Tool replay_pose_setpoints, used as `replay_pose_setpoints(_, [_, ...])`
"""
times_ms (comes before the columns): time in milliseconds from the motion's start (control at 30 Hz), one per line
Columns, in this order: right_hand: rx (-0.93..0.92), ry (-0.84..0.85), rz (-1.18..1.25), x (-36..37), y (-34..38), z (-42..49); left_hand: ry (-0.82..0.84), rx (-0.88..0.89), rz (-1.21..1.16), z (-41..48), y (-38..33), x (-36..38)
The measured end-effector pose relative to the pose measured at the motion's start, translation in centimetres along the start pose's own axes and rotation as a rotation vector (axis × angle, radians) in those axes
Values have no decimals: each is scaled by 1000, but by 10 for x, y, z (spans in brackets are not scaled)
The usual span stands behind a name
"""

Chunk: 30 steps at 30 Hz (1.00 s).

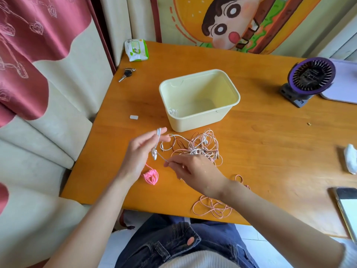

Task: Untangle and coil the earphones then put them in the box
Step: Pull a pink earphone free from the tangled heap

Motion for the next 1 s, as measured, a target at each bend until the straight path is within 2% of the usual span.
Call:
replay_pose_setpoints(67, [-8, 12, -3, -5, 3, 0, 66, 16, 141, -3, 2, 2])
replay_pose_setpoints(133, [-9, -3, -1, -15, 4, 1, 118, -14, 166, -7, 5, 6])
replay_pose_setpoints(300, [7, -95, -8, -39, -9, 16, 261, -161, 67, -17, 13, 13])
replay_pose_setpoints(367, [58, -146, 7, -46, -19, 23, 298, -231, -60, -21, 14, 19])
replay_pose_setpoints(567, [111, -185, -5, -48, -41, 36, 181, -439, -679, -25, 1, 35])
replay_pose_setpoints(667, [108, -154, -7, -43, -45, 31, 83, -490, -852, -20, -5, 39])
replay_pose_setpoints(800, [111, -91, 2, -36, -52, 19, -66, -468, -1046, -12, -14, 44])
replay_pose_setpoints(900, [96, -41, 41, -33, -53, 10, -182, -449, -1031, -6, -13, 48])
replay_pose_setpoints(1000, [43, 2, 38, -32, -50, 4, -191, -395, -784, -5, -12, 56])
Point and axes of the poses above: each hand's wrist, its own z-axis towards the middle knuckle, its own x-axis out of the palm, y = z × x, the point moved 3 cm from there along z, towards the middle knuckle, and after that the axes turned 12 degrees about -y, right-handed, at the moved point
